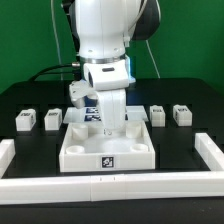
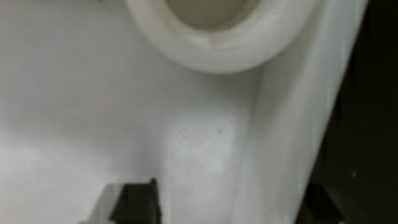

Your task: Assemble square table

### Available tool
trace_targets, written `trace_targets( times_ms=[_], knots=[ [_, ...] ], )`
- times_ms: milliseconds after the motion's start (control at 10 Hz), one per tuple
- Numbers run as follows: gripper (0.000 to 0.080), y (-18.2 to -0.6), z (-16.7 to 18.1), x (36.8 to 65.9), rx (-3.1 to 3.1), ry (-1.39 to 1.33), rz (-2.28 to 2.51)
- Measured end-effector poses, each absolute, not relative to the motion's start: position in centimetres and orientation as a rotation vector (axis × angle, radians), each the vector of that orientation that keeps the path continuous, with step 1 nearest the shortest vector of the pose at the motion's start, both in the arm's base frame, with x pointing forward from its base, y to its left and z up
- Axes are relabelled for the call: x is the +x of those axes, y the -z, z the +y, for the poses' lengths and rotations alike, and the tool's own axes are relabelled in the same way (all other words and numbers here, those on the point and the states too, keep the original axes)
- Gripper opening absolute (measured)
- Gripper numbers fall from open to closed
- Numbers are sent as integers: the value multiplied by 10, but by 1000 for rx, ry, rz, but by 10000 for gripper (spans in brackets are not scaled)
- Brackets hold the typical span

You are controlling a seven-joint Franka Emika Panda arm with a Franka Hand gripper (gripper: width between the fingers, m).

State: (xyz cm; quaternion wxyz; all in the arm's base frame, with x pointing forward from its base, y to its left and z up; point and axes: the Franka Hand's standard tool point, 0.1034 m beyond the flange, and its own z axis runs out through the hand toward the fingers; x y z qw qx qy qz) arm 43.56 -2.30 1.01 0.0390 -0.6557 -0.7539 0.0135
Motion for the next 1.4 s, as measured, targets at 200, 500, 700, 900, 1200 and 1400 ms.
trace_targets(
  times_ms=[200, 500, 700, 900, 1200, 1400],
  knots=[
    [61, -11, -23, 437, -2015, -38, -2312],
    [61, -11, -24, 438, -2020, -33, -2313],
    [61, -11, -24, 438, -2021, -31, -2314],
    [61, -11, -23, 439, -2028, -29, -2308],
    [61, -12, 21, 473, -2137, 8, -2205],
    [60, -19, 47, 489, -2150, 16, -2183]
  ],
)
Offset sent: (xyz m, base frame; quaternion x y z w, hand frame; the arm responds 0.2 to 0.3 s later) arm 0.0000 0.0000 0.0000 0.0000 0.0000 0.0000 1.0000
